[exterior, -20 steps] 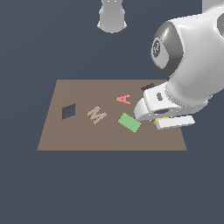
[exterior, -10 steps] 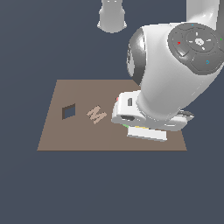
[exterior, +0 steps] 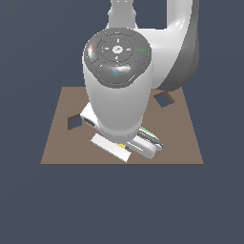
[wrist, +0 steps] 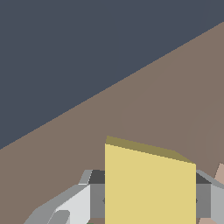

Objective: Insert a designated object into the corresponding slot on a board.

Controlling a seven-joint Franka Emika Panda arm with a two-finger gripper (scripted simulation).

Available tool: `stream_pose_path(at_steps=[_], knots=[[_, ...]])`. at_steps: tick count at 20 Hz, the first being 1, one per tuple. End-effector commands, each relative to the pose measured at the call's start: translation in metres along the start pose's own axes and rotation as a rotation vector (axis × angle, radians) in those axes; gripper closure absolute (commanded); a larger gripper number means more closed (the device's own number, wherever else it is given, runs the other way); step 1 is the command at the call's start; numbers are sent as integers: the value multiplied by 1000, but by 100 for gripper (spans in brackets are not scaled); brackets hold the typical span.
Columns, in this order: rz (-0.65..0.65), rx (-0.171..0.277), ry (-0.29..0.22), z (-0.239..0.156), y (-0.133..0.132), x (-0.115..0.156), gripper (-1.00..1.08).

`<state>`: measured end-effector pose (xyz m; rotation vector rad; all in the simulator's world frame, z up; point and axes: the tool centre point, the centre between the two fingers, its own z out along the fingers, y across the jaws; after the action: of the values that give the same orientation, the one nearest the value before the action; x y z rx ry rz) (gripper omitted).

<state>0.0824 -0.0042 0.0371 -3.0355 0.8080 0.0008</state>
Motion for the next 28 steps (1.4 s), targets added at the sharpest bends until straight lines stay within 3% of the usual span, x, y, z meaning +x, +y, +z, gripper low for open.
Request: stream_pose_path(at_steps=[1, 10, 15, 21, 28], knots=[[95, 1, 0, -1, 24, 10, 108], [435, 0, 0, -3, 118, 24, 108], [567, 0, 0, -3, 154, 20, 108], [638, 0, -1, -3, 174, 15, 108], [643, 0, -1, 2, 175, 14, 108]])
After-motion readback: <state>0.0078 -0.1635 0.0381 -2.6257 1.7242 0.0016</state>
